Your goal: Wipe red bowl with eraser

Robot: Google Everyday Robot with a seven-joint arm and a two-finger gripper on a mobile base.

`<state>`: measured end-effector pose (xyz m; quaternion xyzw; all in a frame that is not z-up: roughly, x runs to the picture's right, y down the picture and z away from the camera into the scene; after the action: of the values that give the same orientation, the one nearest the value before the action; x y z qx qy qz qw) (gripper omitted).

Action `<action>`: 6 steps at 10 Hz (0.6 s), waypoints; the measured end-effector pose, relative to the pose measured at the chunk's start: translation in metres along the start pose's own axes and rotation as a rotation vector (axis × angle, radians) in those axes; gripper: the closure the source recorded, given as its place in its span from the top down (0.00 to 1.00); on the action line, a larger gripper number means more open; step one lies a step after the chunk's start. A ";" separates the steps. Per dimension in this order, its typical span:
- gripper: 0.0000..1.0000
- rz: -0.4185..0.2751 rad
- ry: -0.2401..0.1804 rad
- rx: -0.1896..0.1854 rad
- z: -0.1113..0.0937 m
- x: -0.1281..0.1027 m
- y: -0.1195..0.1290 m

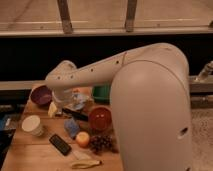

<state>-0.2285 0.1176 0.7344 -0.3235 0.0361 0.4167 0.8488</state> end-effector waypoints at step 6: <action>0.80 -0.101 0.076 -0.035 0.023 0.020 0.050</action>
<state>-0.2568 0.1665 0.7206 -0.3553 0.0449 0.3614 0.8609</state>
